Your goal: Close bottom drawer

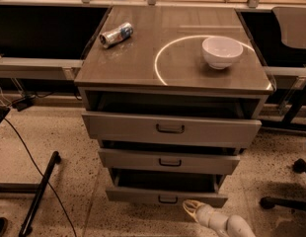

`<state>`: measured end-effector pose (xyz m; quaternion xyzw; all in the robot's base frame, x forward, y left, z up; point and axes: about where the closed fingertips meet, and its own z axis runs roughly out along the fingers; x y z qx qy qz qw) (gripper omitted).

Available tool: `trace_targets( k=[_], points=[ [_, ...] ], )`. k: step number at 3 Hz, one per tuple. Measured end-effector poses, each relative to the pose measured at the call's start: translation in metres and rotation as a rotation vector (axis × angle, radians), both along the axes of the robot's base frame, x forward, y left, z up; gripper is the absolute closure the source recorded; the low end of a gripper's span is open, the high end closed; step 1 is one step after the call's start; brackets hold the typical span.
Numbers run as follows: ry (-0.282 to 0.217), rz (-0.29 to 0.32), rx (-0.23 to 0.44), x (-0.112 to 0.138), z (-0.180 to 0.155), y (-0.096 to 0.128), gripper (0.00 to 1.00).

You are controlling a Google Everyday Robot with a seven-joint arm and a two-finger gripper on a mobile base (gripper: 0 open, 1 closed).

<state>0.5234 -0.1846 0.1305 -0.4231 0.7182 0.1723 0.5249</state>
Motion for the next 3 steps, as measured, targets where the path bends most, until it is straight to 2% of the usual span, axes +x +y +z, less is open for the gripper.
trace_targets(
  k=[2,3],
  points=[
    [-0.021,0.022,-0.011,0.055,0.001,0.003,1.0],
    [-0.02,0.043,-0.008,0.069,-0.001,-0.002,1.0]
  ],
)
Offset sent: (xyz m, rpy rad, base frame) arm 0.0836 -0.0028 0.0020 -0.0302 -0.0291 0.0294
